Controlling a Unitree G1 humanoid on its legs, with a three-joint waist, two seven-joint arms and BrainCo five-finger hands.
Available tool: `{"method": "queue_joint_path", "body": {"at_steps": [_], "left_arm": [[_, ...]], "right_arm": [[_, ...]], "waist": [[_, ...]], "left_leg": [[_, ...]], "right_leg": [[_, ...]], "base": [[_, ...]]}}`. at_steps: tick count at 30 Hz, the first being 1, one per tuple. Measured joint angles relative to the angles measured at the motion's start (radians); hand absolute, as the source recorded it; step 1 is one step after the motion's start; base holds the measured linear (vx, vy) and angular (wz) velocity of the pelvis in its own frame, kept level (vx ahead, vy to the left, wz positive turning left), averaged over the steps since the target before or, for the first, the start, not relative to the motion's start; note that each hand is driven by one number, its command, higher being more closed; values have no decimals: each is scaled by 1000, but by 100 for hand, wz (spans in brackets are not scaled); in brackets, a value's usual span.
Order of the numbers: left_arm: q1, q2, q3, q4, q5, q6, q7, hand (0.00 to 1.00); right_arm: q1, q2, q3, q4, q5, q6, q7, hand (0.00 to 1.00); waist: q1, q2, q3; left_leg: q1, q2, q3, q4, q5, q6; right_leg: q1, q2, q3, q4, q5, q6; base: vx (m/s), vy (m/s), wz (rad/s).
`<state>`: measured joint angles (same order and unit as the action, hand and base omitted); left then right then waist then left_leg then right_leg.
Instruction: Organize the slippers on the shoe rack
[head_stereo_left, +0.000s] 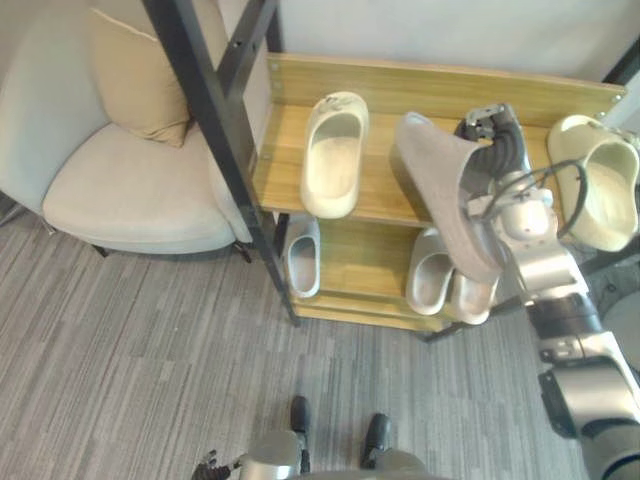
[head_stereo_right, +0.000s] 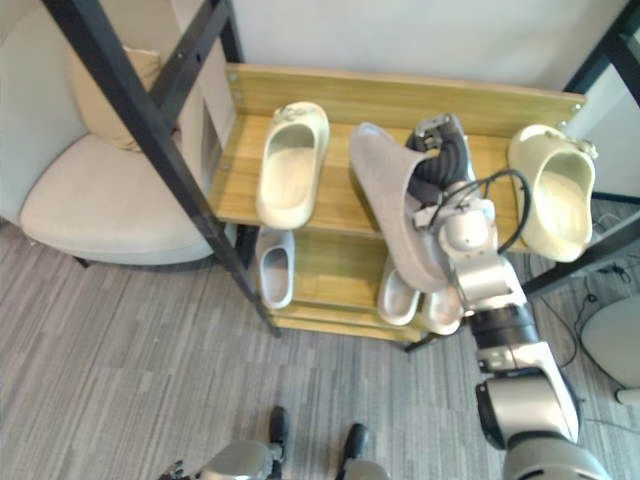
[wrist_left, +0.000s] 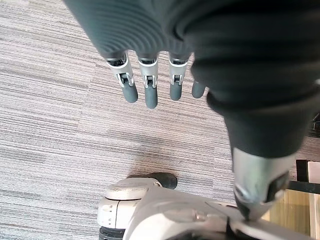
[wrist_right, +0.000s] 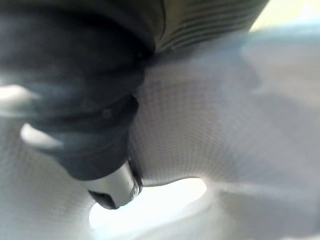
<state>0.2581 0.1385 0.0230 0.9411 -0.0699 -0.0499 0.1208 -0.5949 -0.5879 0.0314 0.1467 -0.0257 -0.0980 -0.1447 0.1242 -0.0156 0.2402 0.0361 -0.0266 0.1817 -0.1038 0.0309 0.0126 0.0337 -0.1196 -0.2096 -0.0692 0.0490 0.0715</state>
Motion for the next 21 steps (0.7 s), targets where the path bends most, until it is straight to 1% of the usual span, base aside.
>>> {"method": "queue_joint_path", "body": {"at_steps": [2,3,4,5,6,10,13,14,18,19,21], "left_arm": [[0,1,0,0,1,3,0,0],[3,2,1,0,1,8,0,0],[6,2,1,0,1,13,0,0],[7,2,1,0,2,13,0,0],[13,3,1,0,9,16,0,0],[28,4,2,2,11,18,1,0],[33,5,7,3,28,18,1,0],[34,5,10,4,29,18,0,0],[36,4,9,13,30,18,0,0],[36,3,9,14,30,18,0,0],[36,2,7,20,30,17,-1,0]], "right_arm": [[28,0,-21,-44,5,-9,-5,100],[60,2,-42,-92,7,-17,-13,100],[93,10,-65,-135,7,-27,-14,100],[98,13,-70,-141,7,-30,-14,100],[134,39,-103,-182,9,-40,-15,100],[236,83,-155,-274,38,-60,-16,100],[301,107,-158,-332,47,-63,-8,100],[335,126,-162,-351,48,-73,-1,100],[484,159,-162,-369,45,-80,36,100],[495,159,-159,-369,44,-80,41,100],[574,168,-118,-368,23,-78,68,100]], "waist": [[-8,0,-1],[-18,-1,-3],[-19,0,-14],[-19,0,-16],[-29,0,-30],[-50,2,-49],[-62,2,-60],[-69,3,-64],[-69,7,-97],[-69,8,-99],[-69,14,-104]], "left_leg": [[0,0,2,0,0,0],[2,6,11,0,0,0],[2,7,25,0,-3,-3],[2,7,27,0,-4,-3],[3,8,34,0,-5,-2],[17,11,46,0,-9,-7],[23,12,57,0,-10,-8],[25,13,60,0,-12,-10],[26,11,61,0,-13,-12],[26,11,61,0,-13,-12],[26,11,60,0,-14,-12]], "right_leg": [[0,0,3,-5,5,1],[-2,0,10,-3,6,1],[-16,0,24,-2,9,3],[-16,0,26,-2,9,3],[-15,0,31,-1,9,3],[-15,1,39,3,9,3],[-15,2,52,5,9,3],[-15,2,54,6,8,3],[-11,3,55,-2,8,3],[-11,3,55,-4,8,3],[-10,3,55,-5,8,3]], "base": [[-41,-5,-14],[-57,-6,-24],[-49,-6,-24],[-31,10,-26],[-12,7,-11],[-33,4,-11],[-26,-3,-12],[-35,-6,-7],[-7,-1,-1],[0,0,0],[0,0,0]]}}
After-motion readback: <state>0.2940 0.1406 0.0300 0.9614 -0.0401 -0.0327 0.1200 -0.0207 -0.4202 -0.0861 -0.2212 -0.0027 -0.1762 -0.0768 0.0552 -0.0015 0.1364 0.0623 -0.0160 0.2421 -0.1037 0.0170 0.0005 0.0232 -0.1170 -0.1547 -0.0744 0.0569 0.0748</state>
